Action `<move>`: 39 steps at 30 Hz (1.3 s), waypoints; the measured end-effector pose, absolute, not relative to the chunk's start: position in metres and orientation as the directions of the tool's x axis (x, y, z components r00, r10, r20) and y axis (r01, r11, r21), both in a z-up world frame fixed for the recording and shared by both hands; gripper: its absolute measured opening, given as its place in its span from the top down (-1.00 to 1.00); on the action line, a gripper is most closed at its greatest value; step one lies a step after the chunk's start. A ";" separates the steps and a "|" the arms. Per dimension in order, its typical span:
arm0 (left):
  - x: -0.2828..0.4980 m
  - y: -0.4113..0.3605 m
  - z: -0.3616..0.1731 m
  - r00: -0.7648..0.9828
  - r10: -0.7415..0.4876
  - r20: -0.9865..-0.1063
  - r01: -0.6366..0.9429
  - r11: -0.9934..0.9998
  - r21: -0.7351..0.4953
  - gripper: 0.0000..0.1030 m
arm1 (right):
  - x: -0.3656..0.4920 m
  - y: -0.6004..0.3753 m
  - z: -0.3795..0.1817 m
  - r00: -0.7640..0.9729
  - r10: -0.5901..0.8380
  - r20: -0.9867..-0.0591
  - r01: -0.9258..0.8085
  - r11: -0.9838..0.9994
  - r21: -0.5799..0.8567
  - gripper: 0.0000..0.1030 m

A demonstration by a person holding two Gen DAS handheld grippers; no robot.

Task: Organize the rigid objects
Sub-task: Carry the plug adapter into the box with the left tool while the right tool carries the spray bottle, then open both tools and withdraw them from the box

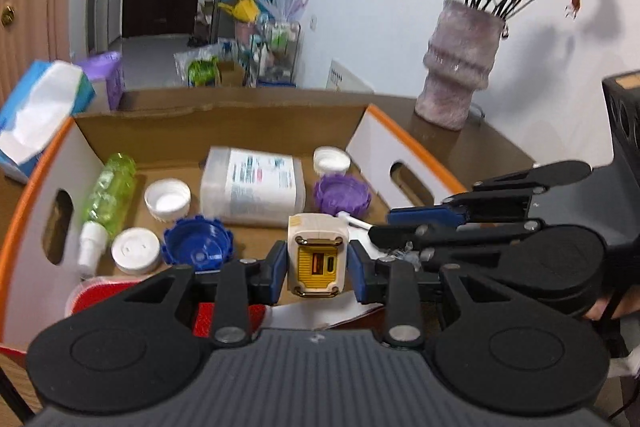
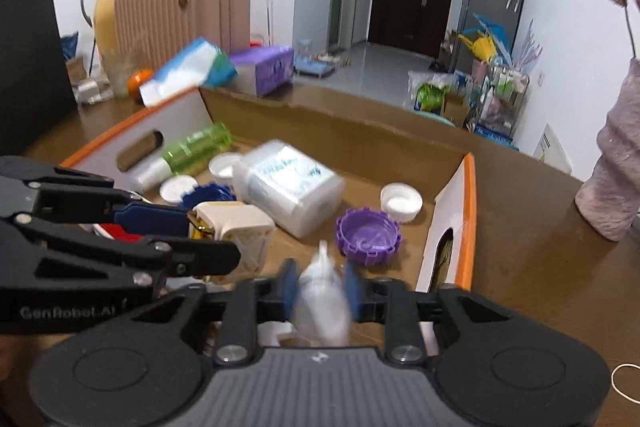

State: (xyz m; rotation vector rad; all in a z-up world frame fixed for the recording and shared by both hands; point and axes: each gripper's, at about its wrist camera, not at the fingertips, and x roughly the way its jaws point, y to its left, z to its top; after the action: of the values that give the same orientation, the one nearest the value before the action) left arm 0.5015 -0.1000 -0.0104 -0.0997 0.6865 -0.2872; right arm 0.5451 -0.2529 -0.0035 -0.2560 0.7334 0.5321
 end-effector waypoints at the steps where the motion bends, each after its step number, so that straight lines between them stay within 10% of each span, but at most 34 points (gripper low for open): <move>1: 0.504 -0.100 -0.013 0.733 -0.294 -0.614 0.229 0.956 -0.184 0.37 | 0.546 -0.252 -0.006 0.616 0.371 -0.695 -0.545 0.838 -0.035 0.76; 23: 0.450 -0.087 0.048 0.836 -0.239 -0.494 0.224 0.970 -0.091 -0.32 | 0.504 -0.255 0.054 0.703 0.336 -0.627 -0.507 0.855 -0.110 0.72; 39: 0.351 -0.051 0.095 0.944 -0.089 -0.318 0.087 0.996 -0.022 -0.86 | 0.398 -0.262 0.094 0.819 0.316 -0.479 -0.392 0.918 -0.065 0.17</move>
State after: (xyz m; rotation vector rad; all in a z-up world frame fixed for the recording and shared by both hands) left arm 0.3508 -0.0510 0.0945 -0.0078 0.3240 -0.0897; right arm 0.3983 -0.2621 0.0944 -0.1634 0.4808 0.3792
